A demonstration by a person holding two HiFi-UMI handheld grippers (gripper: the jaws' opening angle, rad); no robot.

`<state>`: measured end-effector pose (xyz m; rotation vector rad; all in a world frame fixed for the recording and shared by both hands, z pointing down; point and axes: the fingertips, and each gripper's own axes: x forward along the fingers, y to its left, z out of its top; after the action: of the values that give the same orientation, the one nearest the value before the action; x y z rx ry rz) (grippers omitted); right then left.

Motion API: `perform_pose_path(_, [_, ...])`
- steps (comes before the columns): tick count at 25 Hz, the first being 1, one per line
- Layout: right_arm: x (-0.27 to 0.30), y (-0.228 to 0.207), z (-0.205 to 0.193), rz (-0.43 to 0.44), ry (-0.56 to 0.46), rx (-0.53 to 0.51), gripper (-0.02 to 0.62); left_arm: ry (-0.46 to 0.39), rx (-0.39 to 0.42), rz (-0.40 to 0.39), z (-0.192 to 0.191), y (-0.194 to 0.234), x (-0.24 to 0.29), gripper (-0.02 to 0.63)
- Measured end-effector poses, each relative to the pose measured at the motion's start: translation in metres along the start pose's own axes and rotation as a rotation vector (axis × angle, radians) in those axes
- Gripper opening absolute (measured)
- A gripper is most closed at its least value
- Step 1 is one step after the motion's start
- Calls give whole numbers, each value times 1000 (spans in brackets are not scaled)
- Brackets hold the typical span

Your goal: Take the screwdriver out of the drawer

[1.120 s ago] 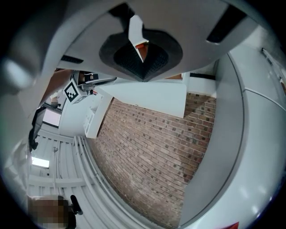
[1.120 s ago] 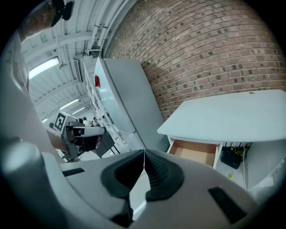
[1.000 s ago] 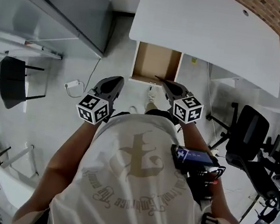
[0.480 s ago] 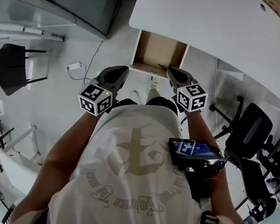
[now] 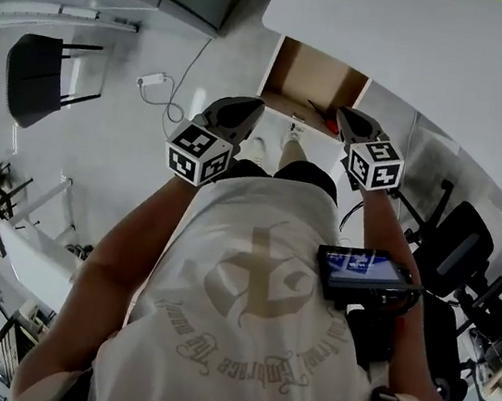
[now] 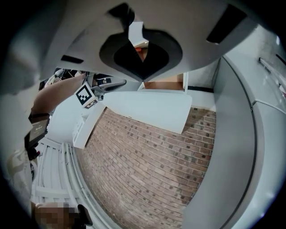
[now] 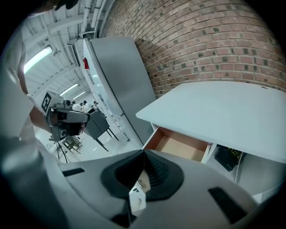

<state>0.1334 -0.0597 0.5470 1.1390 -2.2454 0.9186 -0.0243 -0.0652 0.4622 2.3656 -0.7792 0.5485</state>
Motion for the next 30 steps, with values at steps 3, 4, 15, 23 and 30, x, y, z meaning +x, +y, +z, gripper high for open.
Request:
perform_pose_path(3, [17, -8, -5, 9, 32, -12, 23, 10, -9, 21, -3, 15, 5, 18])
perform_pose_path(4, [24, -10, -8, 14, 48, -17, 23, 14, -17, 27, -5, 19, 7, 18])
perform_pose_path(15, [43, -33, -50, 25, 162, -42, 23, 26, -65, 47, -28, 11, 26, 18])
perform_pose_path(23, [53, -41, -93, 3, 238, -44, 23, 37, -96, 50, -58, 5, 27, 18])
perform_pose_path(30, [59, -43, -130, 8, 320, -63, 24, 54, -132, 55, -92, 1, 19, 18])
